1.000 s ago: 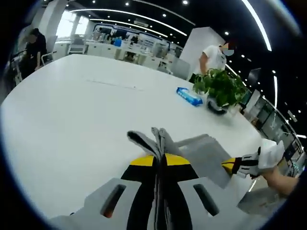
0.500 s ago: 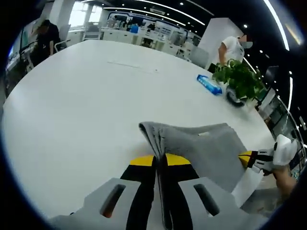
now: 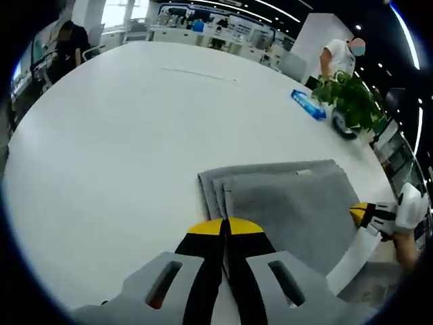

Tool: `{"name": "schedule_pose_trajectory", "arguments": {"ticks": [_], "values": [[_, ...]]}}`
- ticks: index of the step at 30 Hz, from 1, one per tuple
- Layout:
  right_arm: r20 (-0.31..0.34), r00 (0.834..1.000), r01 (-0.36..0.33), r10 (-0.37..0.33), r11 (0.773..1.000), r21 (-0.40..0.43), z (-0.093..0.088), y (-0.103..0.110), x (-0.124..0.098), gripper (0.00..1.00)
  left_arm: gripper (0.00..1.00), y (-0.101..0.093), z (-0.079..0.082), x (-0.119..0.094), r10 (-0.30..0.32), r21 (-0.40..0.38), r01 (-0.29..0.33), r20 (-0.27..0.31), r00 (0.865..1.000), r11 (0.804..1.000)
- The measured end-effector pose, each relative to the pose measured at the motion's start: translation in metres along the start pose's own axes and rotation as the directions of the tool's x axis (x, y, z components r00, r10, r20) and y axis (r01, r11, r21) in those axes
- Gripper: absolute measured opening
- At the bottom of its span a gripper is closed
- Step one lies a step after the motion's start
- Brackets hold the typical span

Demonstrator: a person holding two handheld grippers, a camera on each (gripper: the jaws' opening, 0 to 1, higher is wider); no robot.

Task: Open the folded towel by lifting each exposed corner and separating the folded layers until the towel lies flat within the target outline without major curled edges

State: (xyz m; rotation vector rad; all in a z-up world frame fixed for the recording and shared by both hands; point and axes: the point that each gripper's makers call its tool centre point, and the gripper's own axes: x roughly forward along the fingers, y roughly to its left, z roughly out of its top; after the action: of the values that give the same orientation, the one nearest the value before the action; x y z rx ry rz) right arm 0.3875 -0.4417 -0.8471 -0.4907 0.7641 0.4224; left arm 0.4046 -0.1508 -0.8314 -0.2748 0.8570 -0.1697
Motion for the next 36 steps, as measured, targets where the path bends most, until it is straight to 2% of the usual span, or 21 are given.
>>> {"name": "schedule_pose_trajectory", "arguments": {"ticks": [7,12,16,20,23,27,29,30,31,33,36], "values": [[-0.001,1.0,-0.001,0.001,1.0,0.003,0.0,0.0,0.0,0.0,0.0,0.002,-0.012,0.006,0.033,0.073,-0.029,-0.051,0.998,0.997],[0.0,1.0,-0.001,0.001,1.0,0.007,0.0,0.0,0.0,0.0,0.0,0.003,-0.015,0.008,0.054,0.143,-0.046,-0.058,0.997,0.989],[0.0,1.0,0.001,-0.001,1.0,0.009,0.0,0.0,0.0,0.0,0.0,0.003,-0.015,0.009,0.057,0.151,-0.049,-0.05,0.997,0.987],[-0.001,1.0,0.003,-0.003,1.0,0.007,0.0,0.001,0.0,0.0,0.0,0.002,-0.015,0.009,0.064,0.196,-0.054,-0.042,0.997,0.979],[-0.001,1.0,0.004,-0.004,1.0,0.006,0.0,0.001,0.0,0.0,0.0,0.003,-0.015,0.009,0.058,0.182,-0.049,-0.042,0.997,0.982],[-0.002,1.0,0.007,-0.007,1.0,0.008,0.001,0.0,0.0,0.0,0.0,0.002,-0.013,0.011,0.02,0.065,-0.018,-0.027,0.999,0.998],[-0.001,1.0,0.008,-0.008,1.0,0.029,0.002,0.0,-0.001,0.0,0.02,0.002,-0.011,0.009,0.02,0.059,-0.018,-0.025,1.0,0.998],[0.002,1.0,0.005,-0.005,0.999,0.044,0.004,-0.001,-0.002,0.0,0.03,0.002,-0.009,0.007,0.021,0.066,-0.02,-0.015,1.0,0.998],[0.01,1.0,0.003,-0.004,0.998,0.06,0.005,-0.001,-0.003,0.0,0.04,0.003,0.002,0.006,0.038,0.087,-0.042,0.04,0.998,0.995],[0.034,0.999,0.002,-0.006,0.996,0.094,0.01,-0.002,-0.005,0.03,0.04,0.003,0.011,0.002,0.052,0.117,-0.061,0.08,0.995,0.991],[0.138,0.989,-0.064,0.044,0.988,0.141,0.034,0.009,-0.01,0.08,0.05,-0.008,0.025,-0.003,0.016,0.14,-0.037,0.147,0.989,0.989]]}}
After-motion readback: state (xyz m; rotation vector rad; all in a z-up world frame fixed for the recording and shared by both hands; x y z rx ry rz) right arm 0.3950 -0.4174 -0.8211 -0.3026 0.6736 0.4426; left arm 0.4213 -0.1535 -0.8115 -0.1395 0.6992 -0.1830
